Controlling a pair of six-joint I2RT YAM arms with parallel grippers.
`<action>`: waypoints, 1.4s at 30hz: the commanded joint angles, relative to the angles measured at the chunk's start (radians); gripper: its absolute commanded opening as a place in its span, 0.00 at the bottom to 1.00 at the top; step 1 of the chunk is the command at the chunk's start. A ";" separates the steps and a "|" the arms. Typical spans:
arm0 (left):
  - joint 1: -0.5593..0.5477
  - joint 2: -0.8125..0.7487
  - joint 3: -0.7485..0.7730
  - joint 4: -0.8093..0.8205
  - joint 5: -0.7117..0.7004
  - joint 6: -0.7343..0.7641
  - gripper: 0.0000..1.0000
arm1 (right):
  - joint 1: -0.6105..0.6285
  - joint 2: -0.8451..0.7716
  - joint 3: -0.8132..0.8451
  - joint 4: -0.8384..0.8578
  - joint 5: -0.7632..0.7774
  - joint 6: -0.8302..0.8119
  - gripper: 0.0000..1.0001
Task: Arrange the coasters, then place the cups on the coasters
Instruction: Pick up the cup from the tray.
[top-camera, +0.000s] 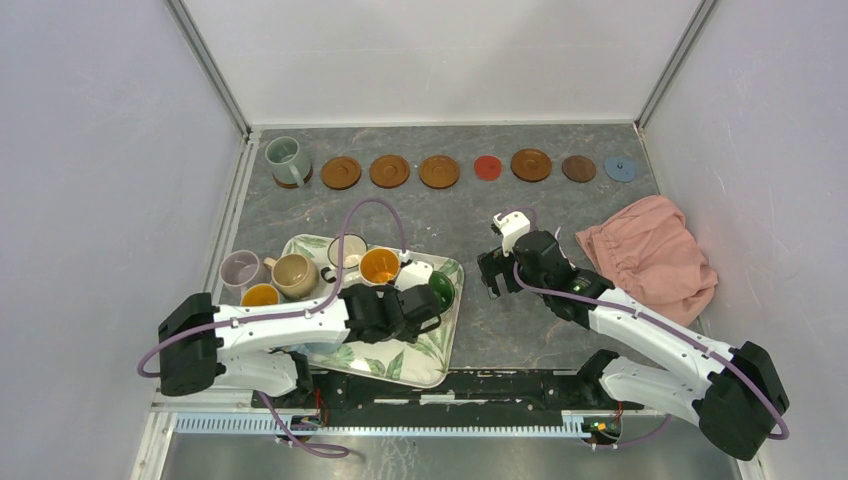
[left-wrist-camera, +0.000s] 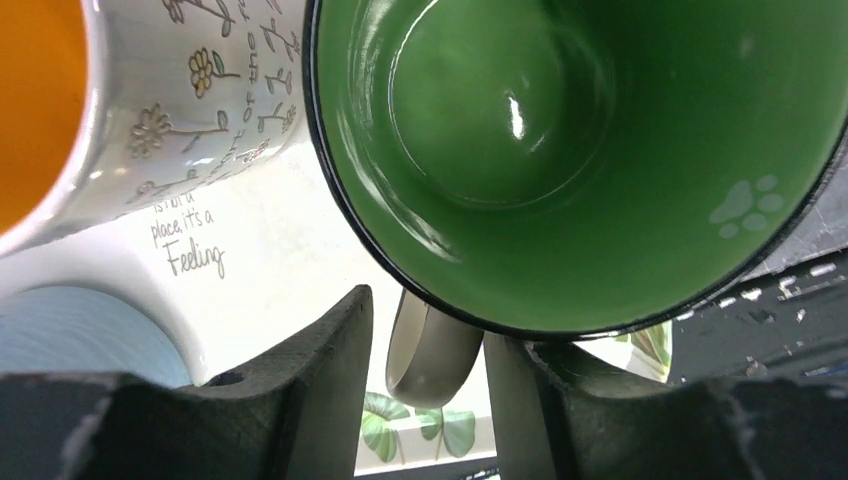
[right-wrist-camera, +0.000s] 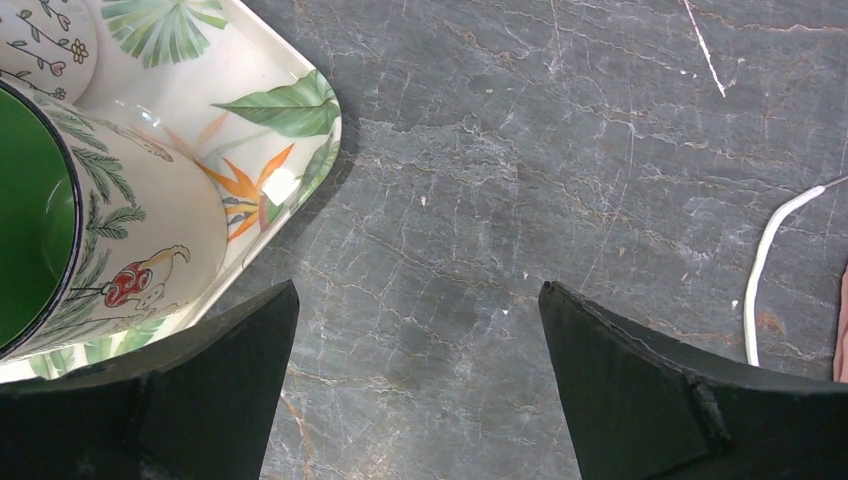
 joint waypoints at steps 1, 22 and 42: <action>-0.050 0.031 -0.025 0.094 -0.171 -0.114 0.52 | 0.006 -0.019 0.044 0.017 0.024 -0.013 0.98; -0.072 -0.016 -0.020 0.259 -0.168 0.011 0.02 | 0.007 -0.014 0.045 0.011 0.056 -0.012 0.98; -0.030 0.097 0.214 0.409 -0.284 0.145 0.02 | 0.007 -0.044 0.075 -0.008 0.172 0.049 0.98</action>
